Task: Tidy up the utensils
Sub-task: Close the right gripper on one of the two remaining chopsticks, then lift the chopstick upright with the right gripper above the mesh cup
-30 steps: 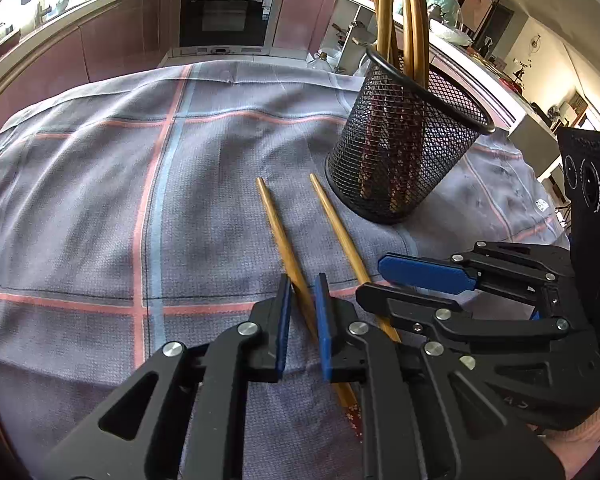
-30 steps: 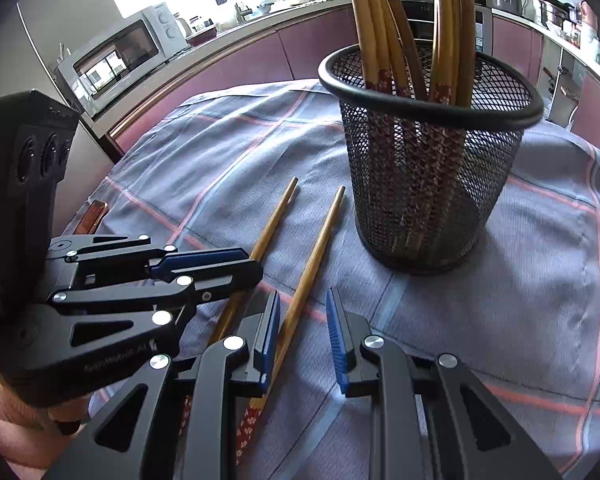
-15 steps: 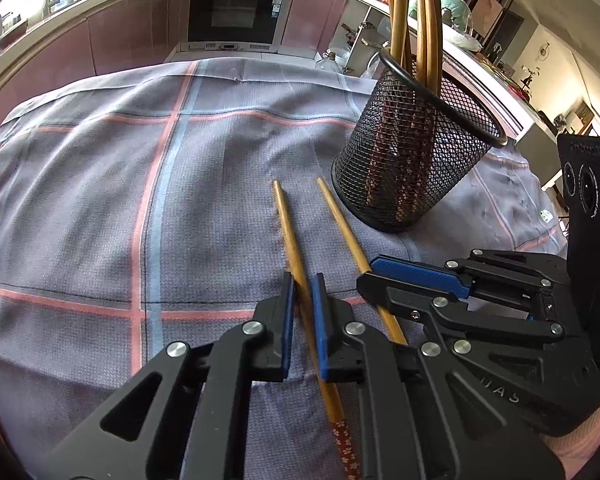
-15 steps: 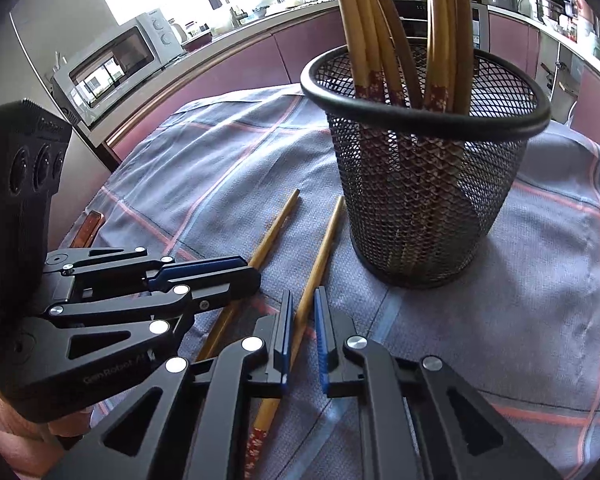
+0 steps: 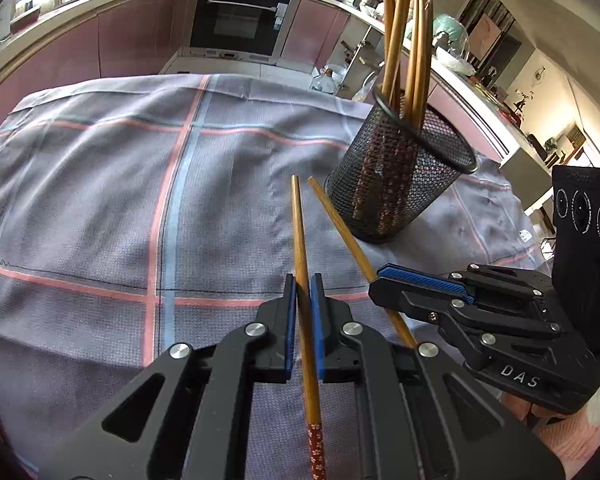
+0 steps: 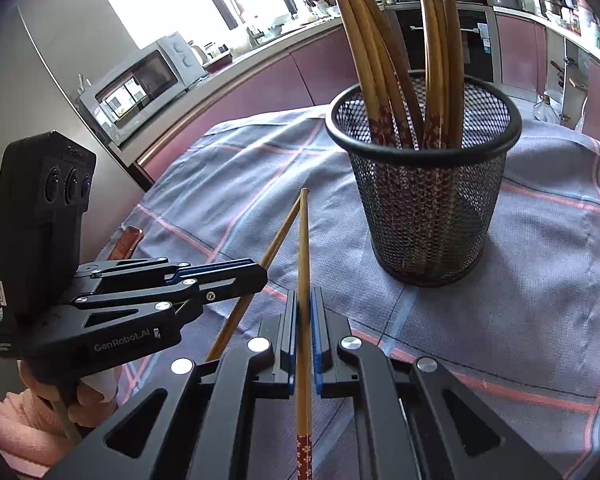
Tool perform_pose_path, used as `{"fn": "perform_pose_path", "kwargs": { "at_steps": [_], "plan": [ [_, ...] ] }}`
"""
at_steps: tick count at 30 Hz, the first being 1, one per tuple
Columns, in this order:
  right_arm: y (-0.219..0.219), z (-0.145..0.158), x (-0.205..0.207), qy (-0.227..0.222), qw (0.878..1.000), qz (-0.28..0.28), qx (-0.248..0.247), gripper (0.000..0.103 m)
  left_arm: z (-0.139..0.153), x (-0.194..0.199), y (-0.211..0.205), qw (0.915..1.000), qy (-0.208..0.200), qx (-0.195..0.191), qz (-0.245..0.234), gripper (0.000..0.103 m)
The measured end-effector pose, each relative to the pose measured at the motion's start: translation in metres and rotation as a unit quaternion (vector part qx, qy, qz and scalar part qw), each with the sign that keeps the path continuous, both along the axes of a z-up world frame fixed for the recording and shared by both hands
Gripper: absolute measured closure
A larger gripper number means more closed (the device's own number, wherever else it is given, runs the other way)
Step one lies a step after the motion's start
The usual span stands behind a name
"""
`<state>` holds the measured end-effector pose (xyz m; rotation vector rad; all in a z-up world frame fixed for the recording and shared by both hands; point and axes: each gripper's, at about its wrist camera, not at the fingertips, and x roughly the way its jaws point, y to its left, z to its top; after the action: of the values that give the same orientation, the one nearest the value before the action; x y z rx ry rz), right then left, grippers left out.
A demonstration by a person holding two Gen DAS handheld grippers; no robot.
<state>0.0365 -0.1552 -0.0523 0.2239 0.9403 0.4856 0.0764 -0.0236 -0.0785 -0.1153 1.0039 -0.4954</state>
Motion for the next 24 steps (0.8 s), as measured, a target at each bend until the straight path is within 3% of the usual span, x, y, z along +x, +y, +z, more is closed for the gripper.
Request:
{"fn": "perform_pose_path", "kwargs": {
  "at_steps": [15,24],
  "plan": [
    [-0.016,0.048,-0.021,-0.075,0.997,-0.005,0.012,0.098,0.056,-0.027,0.008,0.9975,-0.065,-0.024,-0.007,0.096],
    [-0.026,0.066,-0.03,-0.109,0.994,-0.014,0.013,0.098,0.073,-0.036,0.01,0.9953,-0.088,-0.039,-0.009,0.096]
  ]
}}
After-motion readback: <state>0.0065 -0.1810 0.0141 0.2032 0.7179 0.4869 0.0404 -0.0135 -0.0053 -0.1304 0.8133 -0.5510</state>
